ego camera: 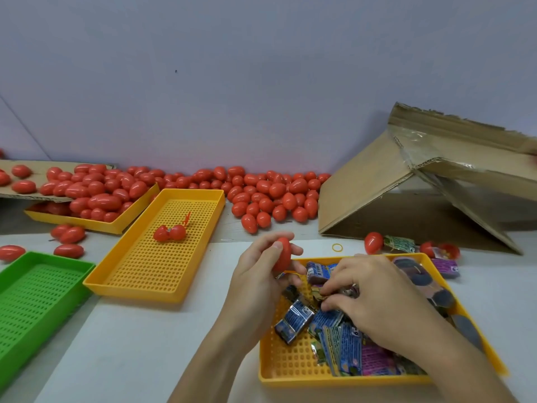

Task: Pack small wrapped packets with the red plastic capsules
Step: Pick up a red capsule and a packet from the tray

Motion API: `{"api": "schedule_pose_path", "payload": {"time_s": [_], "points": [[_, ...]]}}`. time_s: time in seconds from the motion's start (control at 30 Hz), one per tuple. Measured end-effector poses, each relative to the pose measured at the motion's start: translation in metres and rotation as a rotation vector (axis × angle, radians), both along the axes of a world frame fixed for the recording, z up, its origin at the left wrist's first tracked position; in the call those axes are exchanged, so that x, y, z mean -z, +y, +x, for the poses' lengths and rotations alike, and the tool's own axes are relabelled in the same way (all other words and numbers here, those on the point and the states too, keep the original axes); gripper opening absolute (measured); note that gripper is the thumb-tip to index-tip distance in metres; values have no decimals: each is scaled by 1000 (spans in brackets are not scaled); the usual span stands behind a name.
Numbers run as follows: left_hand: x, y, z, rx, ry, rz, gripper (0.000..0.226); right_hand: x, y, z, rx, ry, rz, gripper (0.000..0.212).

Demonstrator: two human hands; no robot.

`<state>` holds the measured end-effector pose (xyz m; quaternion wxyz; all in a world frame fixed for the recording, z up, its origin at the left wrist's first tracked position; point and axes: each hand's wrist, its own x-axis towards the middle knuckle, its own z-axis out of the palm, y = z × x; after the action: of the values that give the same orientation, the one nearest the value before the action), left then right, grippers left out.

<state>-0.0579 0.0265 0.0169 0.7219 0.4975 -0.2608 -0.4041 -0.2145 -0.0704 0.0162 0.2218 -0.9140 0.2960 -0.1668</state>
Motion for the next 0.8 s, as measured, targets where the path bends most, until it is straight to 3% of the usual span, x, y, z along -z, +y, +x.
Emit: {"api": "schedule_pose_path", "payload": {"time_s": [0.33, 0.5, 0.67, 0.8], "points": [[-1, 0, 0, 25, 8, -7, 23, -1, -6, -5, -2, -101, 128, 5], [-2, 0, 1, 47, 42, -41, 36, -6, -7, -6, -4, -176, 232, 15], [-2, 0, 3, 81, 113, -69, 31, -9, -12, -10, 85, -291, 342, 11], [-1, 1, 3, 118, 27, -40, 17, -8, -13, -9, 171, -427, 443, 11]]}}
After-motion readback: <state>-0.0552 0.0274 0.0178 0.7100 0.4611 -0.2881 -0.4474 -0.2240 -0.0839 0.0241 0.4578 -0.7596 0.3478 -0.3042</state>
